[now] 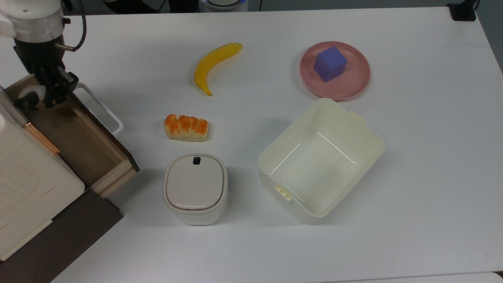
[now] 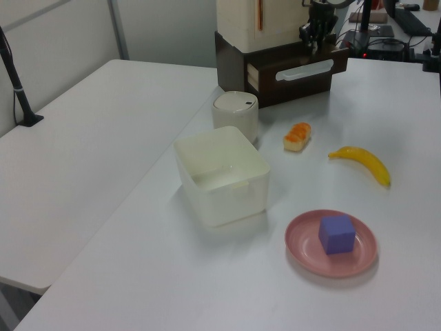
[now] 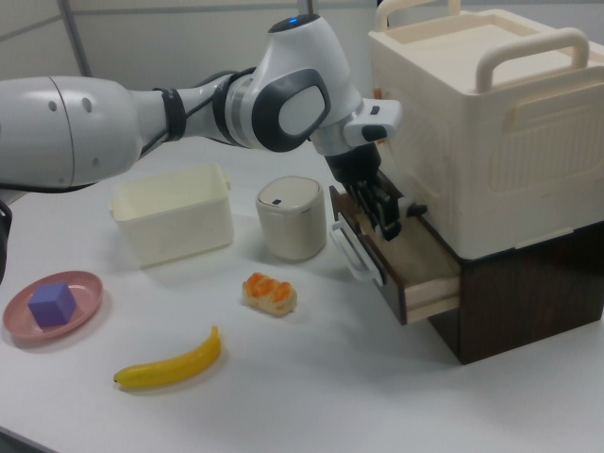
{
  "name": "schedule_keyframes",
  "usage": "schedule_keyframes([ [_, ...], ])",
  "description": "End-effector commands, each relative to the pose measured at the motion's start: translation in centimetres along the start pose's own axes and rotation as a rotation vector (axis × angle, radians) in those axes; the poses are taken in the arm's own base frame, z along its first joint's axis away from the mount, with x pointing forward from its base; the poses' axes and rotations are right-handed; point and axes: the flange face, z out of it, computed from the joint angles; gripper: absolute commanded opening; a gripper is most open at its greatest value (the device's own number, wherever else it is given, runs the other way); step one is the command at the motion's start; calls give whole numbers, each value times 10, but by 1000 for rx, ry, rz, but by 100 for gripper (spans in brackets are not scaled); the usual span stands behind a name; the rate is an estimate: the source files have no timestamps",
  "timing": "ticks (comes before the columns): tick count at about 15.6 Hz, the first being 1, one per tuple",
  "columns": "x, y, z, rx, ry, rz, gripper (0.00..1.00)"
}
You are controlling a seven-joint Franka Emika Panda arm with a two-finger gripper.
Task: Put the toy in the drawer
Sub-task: 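Lower the panda toy into the drawer and open the gripper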
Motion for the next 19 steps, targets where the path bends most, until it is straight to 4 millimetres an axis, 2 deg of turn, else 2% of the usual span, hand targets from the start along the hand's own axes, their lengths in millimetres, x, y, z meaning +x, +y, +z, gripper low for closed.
schedule_keyframes([
  [1, 18, 17, 10, -11, 77, 27, 45],
  [2, 18, 17, 10, -11, 77, 26, 52],
  [5, 17, 16, 10, -11, 76, 29, 88],
  [8, 17, 17, 9, -14, 77, 26, 100],
  [14, 17, 17, 5, -21, 82, 20, 100],
  [19, 8, 17, -31, -13, 48, 21, 100],
])
